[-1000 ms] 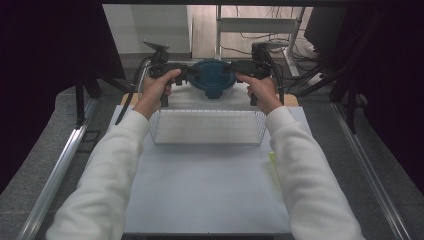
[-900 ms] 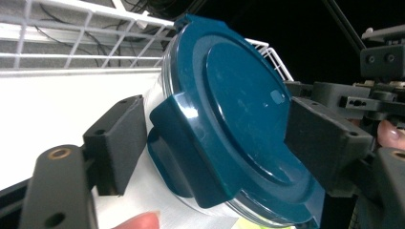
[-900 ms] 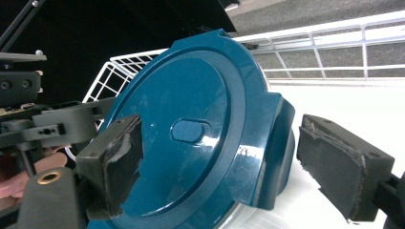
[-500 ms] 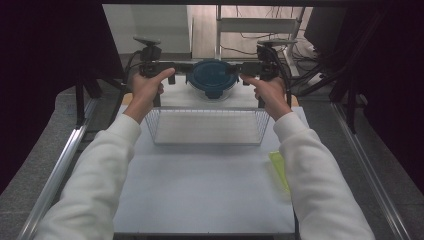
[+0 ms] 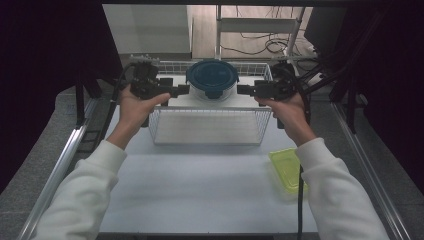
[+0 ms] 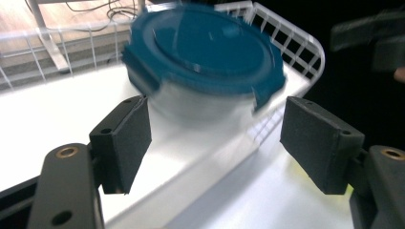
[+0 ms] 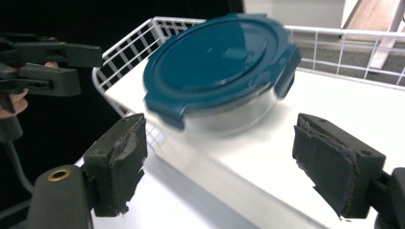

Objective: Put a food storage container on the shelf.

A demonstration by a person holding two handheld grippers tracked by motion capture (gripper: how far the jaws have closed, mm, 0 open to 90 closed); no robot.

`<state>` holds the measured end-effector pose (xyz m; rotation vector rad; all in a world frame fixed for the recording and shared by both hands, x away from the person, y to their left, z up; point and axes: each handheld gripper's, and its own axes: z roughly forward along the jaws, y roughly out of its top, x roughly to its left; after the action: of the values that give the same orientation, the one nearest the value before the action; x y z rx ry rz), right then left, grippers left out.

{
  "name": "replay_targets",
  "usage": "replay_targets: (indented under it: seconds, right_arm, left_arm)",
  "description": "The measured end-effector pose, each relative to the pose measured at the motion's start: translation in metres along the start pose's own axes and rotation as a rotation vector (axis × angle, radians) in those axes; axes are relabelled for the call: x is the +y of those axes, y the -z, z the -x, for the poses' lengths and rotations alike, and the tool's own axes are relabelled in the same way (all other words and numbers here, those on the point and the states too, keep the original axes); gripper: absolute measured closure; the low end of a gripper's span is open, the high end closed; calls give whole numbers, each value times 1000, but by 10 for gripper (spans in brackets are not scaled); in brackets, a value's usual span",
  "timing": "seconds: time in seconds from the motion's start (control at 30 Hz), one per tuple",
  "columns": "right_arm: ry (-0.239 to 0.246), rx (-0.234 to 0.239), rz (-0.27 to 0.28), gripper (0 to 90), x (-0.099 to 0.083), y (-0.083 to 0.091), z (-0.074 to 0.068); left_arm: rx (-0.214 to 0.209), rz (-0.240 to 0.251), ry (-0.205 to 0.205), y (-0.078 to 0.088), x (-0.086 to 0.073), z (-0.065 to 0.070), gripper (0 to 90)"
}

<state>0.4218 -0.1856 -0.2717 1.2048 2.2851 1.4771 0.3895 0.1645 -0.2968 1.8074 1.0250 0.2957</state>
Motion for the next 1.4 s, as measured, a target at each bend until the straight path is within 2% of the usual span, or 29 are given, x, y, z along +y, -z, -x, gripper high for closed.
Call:
replay_targets:
  seconds: [0.03, 0.07, 0.1, 0.2, 0.27, 0.43, 0.57, 0.7, 0.73, 0.77, 0.87, 0.93, 0.97, 1.0, 1.1, 1.2, 1.23, 1.27, 1.4]
  right_arm:
    - [14, 4, 3, 204, -5, 4, -2]
    - [29, 5, 4, 208, -10, 7, -3]
    - [44, 4, 2, 216, -16, 10, -4]
    - [96, -4, -13, 228, -35, 19, -9]
    - [125, -10, -23, 233, -48, 24, -13]
    - [159, -2, -39, 246, -81, 32, -16]
    - [159, 13, -70, 249, -109, 32, -15]
    - [133, 26, -99, 250, -135, 31, -10]
    - [133, 26, -99, 250, -135, 31, -10]
    - [119, 25, -111, 251, -147, 31, -8]
    - [103, 22, -139, 252, -162, 31, -4]
    - [113, 15, -167, 252, -171, 30, -3]
    - [119, 8, -175, 252, -175, 30, -2]
    - [118, 5, -183, 253, -179, 30, -2]
    - [105, 9, -203, 252, -190, 30, 0]
    - [103, 10, -215, 252, -196, 28, 1]
    - [95, 12, -227, 252, -202, 26, 2]
    - [92, 14, -232, 252, -204, 25, 3]
    - [80, 17, -235, 252, -208, 23, 6]
  left_arm:
    - [-12, -3, 0, 1, -7, 2, 251]
    - [-12, -3, 0, 1, -7, 2, 251]
    - [-29, -13, -2, 4, -21, 5, 250]
    - [-27, -16, -14, 9, -43, 10, 250]
    - [-39, -15, -3, 12, -58, 12, 251]
    - [-40, -23, 9, 21, -93, 15, 261]
    - [-25, -38, 0, 26, -119, 20, 271]
    - [-13, -66, -11, 28, -141, 27, 267]
    - [-13, -66, -11, 28, -141, 27, 267]
    - [-13, -81, -6, 28, -152, 30, 266]
    - [-13, -110, -11, 26, -167, 34, 260]
    - [-12, -127, -10, 24, -176, 35, 259]
    - [-12, -127, -10, 24, -176, 35, 258]
    - [-9, -140, -6, 23, -184, 36, 258]
    - [-6, -153, 2, 21, -194, 36, 257]
    - [4, -161, 6, 19, -200, 36, 253]
    - [13, -168, 3, 18, -203, 37, 247]
    - [40, -176, -8, 16, -209, 38, 245]
    - [62, -186, -15, 13, -215, 39, 244]
